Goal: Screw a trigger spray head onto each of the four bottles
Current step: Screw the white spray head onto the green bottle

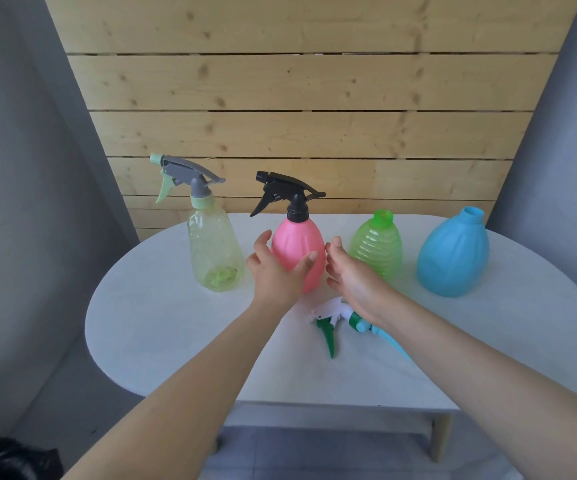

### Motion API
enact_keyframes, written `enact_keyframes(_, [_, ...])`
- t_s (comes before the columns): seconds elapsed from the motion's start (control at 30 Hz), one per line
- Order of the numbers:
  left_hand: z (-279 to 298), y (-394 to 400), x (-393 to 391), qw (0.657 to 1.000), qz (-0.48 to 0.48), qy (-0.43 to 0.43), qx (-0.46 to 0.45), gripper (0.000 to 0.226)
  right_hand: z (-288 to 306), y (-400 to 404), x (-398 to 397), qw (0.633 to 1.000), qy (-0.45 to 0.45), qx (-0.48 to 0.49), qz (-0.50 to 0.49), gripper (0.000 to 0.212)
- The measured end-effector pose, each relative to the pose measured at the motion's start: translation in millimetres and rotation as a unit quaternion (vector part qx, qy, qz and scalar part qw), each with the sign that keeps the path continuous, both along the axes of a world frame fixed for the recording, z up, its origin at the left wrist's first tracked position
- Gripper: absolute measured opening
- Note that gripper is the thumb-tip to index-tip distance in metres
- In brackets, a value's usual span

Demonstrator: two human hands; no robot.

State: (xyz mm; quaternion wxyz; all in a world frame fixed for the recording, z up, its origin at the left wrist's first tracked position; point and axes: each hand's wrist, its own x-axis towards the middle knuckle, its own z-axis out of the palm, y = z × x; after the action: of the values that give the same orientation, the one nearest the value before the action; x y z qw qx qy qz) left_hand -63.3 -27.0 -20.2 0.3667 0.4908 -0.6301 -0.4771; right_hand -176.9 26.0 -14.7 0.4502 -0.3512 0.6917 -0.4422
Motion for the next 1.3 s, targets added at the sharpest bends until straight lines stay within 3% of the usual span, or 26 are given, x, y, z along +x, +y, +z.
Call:
enact_keyframes(0.1, [0,8,3,1.0,0.013,-0.01,-0.008,0.087,7,17,1,0.999,0.042,-0.029,0.001,0.061])
enact_keyframes(0.2, [-3,19,11,0.997,0.044,-0.042,-0.039,0.064,13,39,-5,0.979,0.186,-0.079,0.003,0.034])
enact_keyframes(0.3, [-3,26,16,0.988,-0.06,-0.141,-0.015,0.032,15,57,-18,0.946,0.311,-0.092,0.015,0.03])
enact_keyframes(0.43, [-8,33,10,0.965,-0.161,-0.208,-0.005,0.052,13,76,-30,0.921,0.386,-0.042,0.024,0.02])
enact_keyframes(0.53, [-10,35,3,0.951,-0.197,-0.236,-0.017,0.057,9,87,-36,0.911,0.407,-0.022,0.062,0.017])
enact_keyframes(0.67, [-12,31,0,0.945,-0.219,-0.24,-0.027,0.036,3,96,-46,0.905,0.414,-0.022,0.092,0.019])
enact_keyframes(0.8, [-14,28,0,0.949,-0.22,-0.226,0.004,0.03,-4,103,-53,0.91,0.401,-0.018,0.105,0.028])
enact_keyframes(1.0, [-7,18,13,0.952,-0.215,-0.21,0.059,0.039,-3,104,-56,0.909,0.401,-0.017,0.109,0.028])
enact_keyframes(1.13, [2,12,25,0.95,-0.252,-0.143,0.115,0.018,3,95,-53,0.917,0.394,-0.047,0.032,0.028])
enact_keyframes(1.3, [13,9,36,0.947,-0.26,-0.112,0.153,0.019,7,72,-54,0.92,0.382,-0.016,-0.085,0.061])
